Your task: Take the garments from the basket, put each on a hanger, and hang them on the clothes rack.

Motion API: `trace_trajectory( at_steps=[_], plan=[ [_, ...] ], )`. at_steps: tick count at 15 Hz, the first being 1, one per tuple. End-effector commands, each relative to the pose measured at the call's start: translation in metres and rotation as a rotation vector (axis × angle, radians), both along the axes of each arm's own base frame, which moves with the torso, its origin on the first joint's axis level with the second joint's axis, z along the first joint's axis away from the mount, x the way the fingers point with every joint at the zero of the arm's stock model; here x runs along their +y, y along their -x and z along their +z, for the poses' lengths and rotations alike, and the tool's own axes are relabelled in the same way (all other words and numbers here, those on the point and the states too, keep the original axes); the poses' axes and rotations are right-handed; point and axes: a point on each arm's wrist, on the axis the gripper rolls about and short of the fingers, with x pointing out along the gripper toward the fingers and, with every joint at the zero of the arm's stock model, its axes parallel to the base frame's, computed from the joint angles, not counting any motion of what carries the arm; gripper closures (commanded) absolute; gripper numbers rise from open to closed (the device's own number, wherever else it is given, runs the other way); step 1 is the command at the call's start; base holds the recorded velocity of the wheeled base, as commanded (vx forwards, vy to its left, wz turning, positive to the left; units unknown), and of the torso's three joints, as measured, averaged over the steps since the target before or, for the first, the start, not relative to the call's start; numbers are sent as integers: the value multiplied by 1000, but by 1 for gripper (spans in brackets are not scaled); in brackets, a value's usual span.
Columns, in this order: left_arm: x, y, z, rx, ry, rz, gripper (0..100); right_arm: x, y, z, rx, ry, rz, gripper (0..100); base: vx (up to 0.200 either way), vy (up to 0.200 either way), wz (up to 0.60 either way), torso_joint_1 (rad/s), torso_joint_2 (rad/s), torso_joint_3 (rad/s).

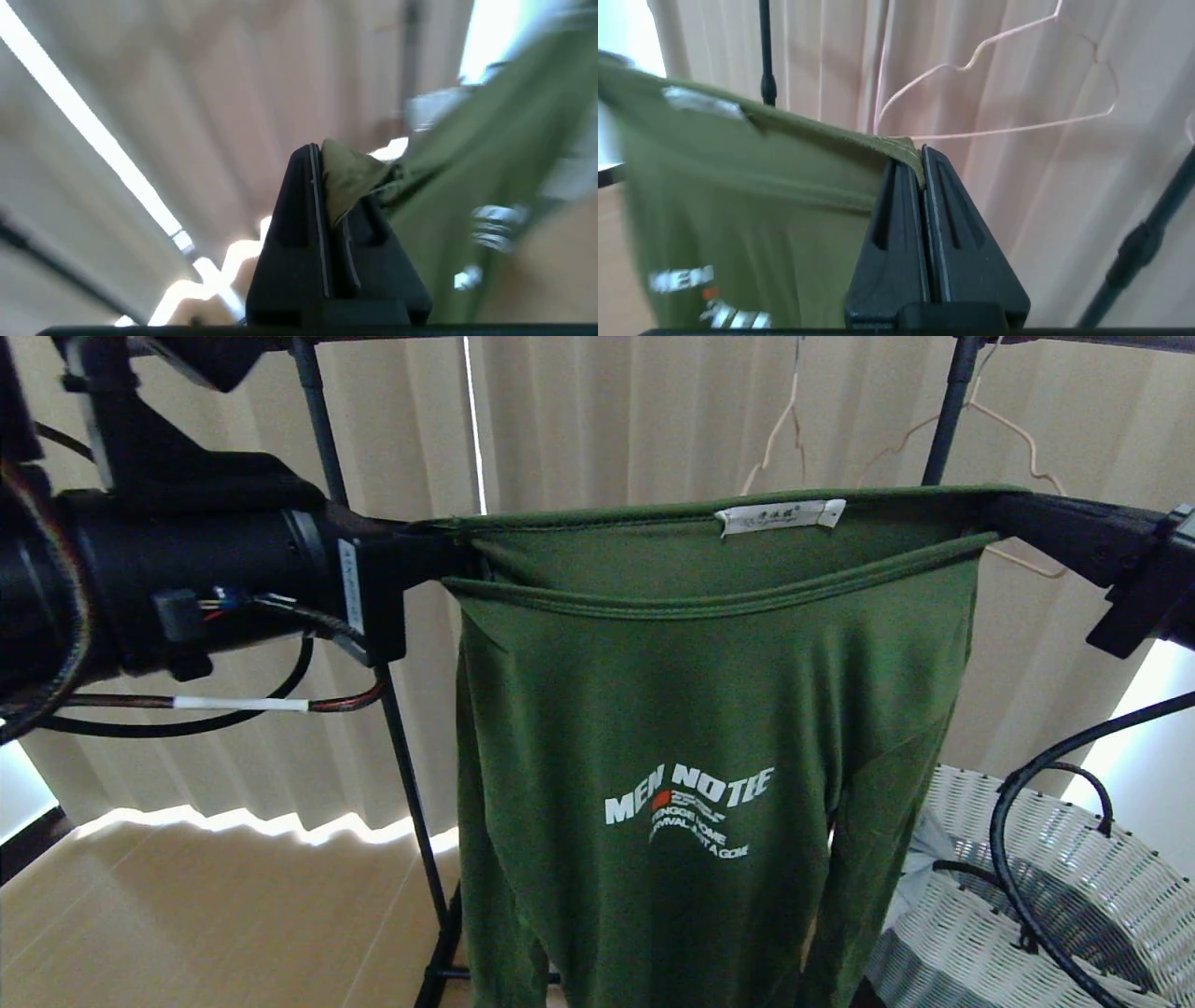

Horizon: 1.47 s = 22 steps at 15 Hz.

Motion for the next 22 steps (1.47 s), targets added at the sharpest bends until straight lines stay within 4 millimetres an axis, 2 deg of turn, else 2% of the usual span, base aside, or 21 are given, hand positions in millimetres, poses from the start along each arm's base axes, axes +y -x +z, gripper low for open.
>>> trace_trajectory(
  at_steps=[1, 8, 15, 16, 21, 22],
  plan=[
    [13, 21, 9, -36, 31, -54, 100, 5, -13, -2, 11, 2, 2, 100, 0, 0, 0, 0, 0, 0],
    [14, 20, 7, -45, 31, -45, 100, 3, -9, 0, -3, -6, -2, 100, 0, 0, 0, 0, 0, 0],
    [6, 4, 6, -62, 36, 50, 100, 0, -1, -1, 24, 5, -1, 100, 0, 0, 0, 0, 0, 0],
    [6, 4, 7, -64, 38, 52, 100, -1, 2, -1, 21, 4, -1, 0, 0, 0, 0, 0, 0, 0],
    [3, -6, 1, -49, 12, 177, 100, -6, 14, -17, 55, 18, 5, 0, 0, 0, 0, 0, 0, 0],
    [2, -15, -5, -34, -17, 286, 100, -9, 23, -25, 80, 27, 13, 0, 0, 0, 0, 0, 0, 0]
  ],
)
